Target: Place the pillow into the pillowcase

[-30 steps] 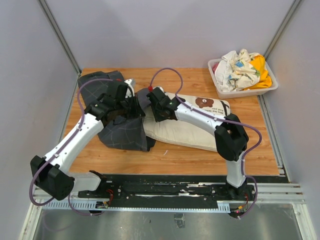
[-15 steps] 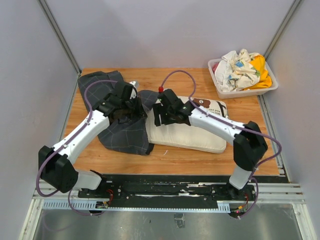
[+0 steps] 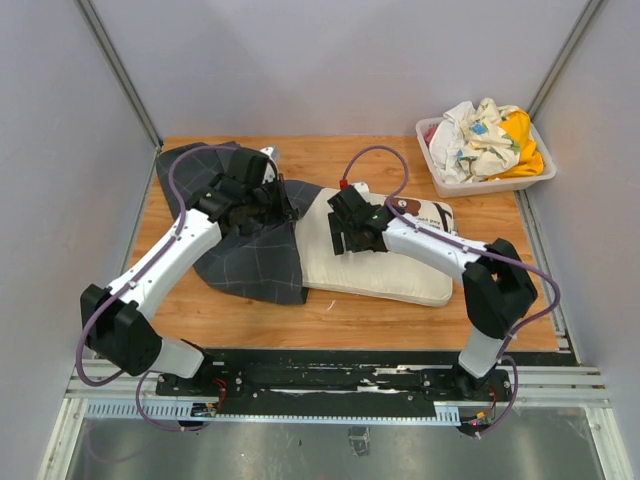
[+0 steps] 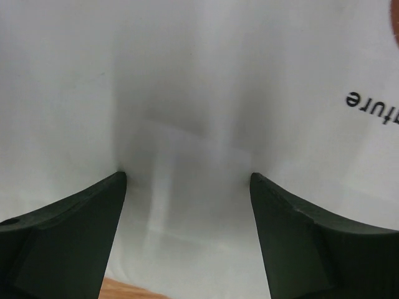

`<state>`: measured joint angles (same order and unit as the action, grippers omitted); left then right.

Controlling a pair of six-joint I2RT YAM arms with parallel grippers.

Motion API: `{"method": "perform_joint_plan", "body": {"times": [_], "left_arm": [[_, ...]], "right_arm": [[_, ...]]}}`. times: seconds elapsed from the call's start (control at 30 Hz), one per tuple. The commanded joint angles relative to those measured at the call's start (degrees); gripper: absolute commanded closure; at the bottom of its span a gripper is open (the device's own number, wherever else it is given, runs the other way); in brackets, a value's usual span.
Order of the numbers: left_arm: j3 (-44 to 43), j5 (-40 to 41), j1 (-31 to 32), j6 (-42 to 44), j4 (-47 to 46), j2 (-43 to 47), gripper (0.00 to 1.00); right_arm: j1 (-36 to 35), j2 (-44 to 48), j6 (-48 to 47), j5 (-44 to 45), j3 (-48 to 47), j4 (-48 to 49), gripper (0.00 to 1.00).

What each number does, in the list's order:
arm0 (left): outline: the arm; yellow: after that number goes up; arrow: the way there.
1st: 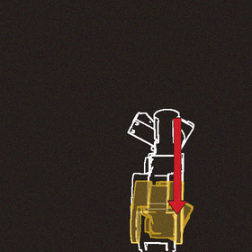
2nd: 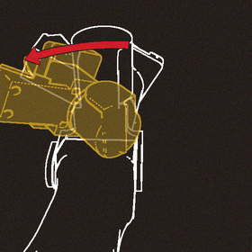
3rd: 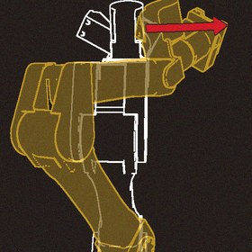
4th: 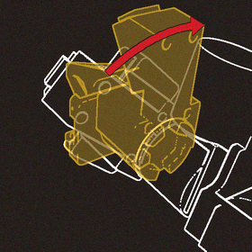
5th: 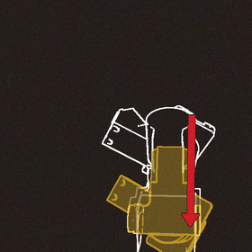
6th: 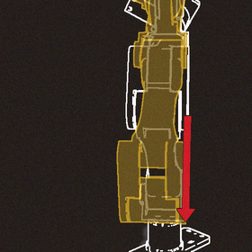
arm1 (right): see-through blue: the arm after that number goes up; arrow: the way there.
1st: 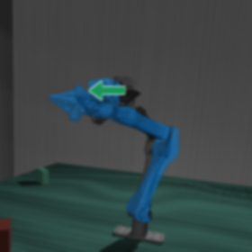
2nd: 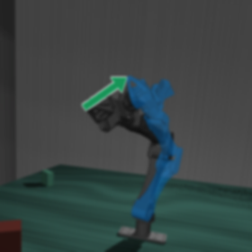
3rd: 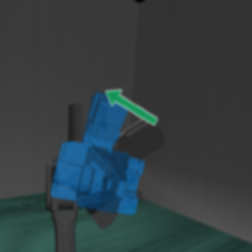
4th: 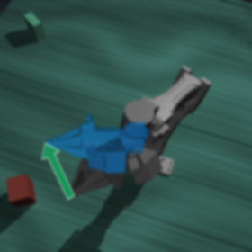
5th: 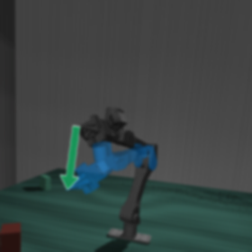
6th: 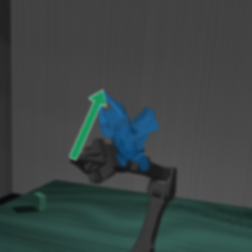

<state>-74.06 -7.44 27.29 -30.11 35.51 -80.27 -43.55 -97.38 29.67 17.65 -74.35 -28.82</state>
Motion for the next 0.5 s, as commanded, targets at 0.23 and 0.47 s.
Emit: {"method": "perform_joint_plan", "body": {"times": [0.23,0.47], "left_arm": [[-4.0,0.0,0.4,0.8,1.1,-1.4,1.0],[-4.0,-0.3,0.4,1.0,0.4,-2.1,1.0]], "right_arm": [[1.3,-13.1,2.3,-3.4,-4.1,1.7,0.83],[1.2,-3.1,2.7,-5.0,1.8,3.2,0.99]]}}
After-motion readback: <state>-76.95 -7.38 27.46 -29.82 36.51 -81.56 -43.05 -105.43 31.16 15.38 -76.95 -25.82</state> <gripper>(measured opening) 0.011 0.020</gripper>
